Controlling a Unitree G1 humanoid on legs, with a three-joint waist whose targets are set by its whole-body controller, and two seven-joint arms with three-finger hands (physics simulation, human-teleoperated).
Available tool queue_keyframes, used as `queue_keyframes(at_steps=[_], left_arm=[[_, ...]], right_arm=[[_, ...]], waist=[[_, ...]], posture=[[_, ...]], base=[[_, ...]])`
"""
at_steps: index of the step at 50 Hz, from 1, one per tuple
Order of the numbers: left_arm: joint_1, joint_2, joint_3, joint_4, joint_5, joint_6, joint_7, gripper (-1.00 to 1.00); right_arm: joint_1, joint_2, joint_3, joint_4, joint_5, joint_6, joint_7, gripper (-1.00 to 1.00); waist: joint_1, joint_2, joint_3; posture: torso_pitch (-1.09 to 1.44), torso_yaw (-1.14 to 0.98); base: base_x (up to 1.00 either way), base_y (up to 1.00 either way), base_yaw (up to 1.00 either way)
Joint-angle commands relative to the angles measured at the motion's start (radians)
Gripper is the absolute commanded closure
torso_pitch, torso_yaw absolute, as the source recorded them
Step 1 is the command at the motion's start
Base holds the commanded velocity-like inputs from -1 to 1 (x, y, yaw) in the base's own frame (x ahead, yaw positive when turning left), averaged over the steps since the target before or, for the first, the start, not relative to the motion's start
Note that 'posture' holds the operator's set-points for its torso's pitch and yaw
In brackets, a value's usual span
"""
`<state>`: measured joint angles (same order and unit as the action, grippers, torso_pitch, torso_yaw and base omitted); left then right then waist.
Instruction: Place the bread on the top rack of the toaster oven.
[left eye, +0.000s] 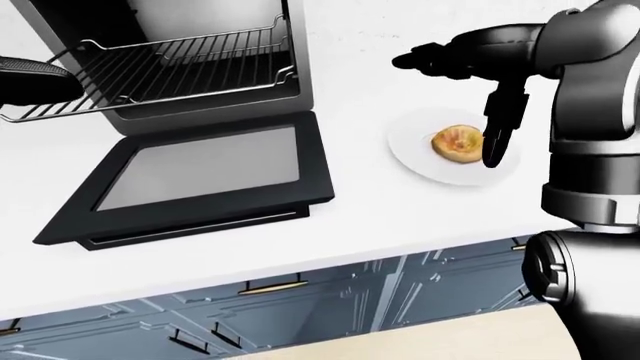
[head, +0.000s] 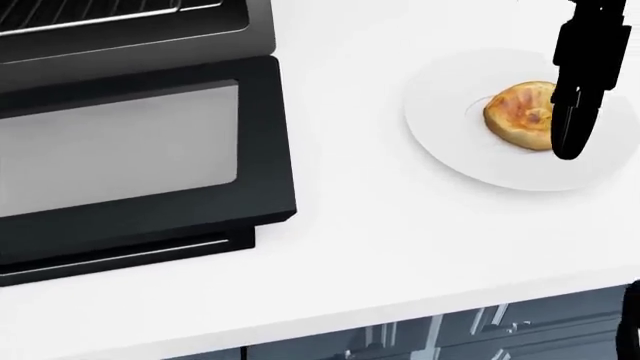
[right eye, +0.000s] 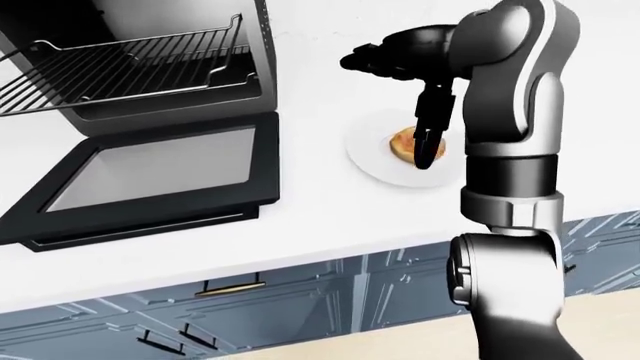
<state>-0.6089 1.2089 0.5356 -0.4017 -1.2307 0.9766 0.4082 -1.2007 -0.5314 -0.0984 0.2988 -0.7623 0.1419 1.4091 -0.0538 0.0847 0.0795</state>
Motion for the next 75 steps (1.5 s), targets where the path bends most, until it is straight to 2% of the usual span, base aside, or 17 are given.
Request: queue_keyframes(at_steps=[1,15,25,31,40,53,61,75], left_arm=[[-0.022,0.019,0.027,-0.003,0.011,-0.026,0.004,-1.00],[-0.023,-0.002,0.023,-0.004,0.035,-0.018,-0.006,-1.00],[-0.023,-0.006,0.030,-0.005,0.044,-0.016,-0.011,-1.00],[-0.025,-0.010,0.030,-0.005,0.048,-0.013,-0.013,-1.00],[-0.027,-0.021,0.027,-0.007,0.060,-0.008,-0.017,-1.00],[-0.033,-0.024,0.035,-0.008,0.056,0.005,-0.015,-1.00],[-0.031,-0.033,0.026,-0.014,0.069,0.003,-0.019,-1.00],[-0.037,-0.050,0.024,-0.014,0.092,0.011,-0.031,-1.00]], right_arm=[[-0.027,-0.004,-0.006,-0.042,0.004,0.000,-0.012,-1.00],[-0.014,-0.004,-0.008,-0.045,-0.011,-0.008,-0.003,-1.00],[0.042,-0.003,-0.009,-0.030,-0.036,-0.052,-0.051,-1.00],[0.062,-0.013,-0.010,-0.026,-0.043,-0.072,-0.034,-1.00],[0.014,-0.019,-0.008,0.079,-0.069,-0.100,-0.094,-1.00],[-0.015,-0.025,0.000,0.127,-0.116,-0.108,-0.118,-1.00],[-0.006,-0.032,-0.002,0.190,-0.137,-0.140,-0.166,-1.00],[0.021,-0.025,-0.003,0.180,-0.154,-0.139,-0.177,-1.00]], waist=[[0.000,0.000,-0.026],[-0.001,0.000,-0.028],[-0.002,-0.001,-0.029],[-0.003,0.000,-0.029],[-0.004,0.002,-0.030],[-0.003,0.001,-0.030],[-0.001,0.000,-0.032],[0.001,-0.001,-0.033]], posture=[[0.00,0.00],[0.00,0.00],[0.00,0.00],[0.00,0.00],[0.00,0.00],[0.00,0.00],[0.00,0.00],[0.00,0.00]], base=[[0.00,0.00,0.00],[0.00,0.00,0.00],[0.00,0.00,0.00],[0.00,0.00,0.00],[0.00,0.00,0.00],[0.00,0.00,0.00],[0.00,0.00,0.00],[0.00,0.00,0.00]])
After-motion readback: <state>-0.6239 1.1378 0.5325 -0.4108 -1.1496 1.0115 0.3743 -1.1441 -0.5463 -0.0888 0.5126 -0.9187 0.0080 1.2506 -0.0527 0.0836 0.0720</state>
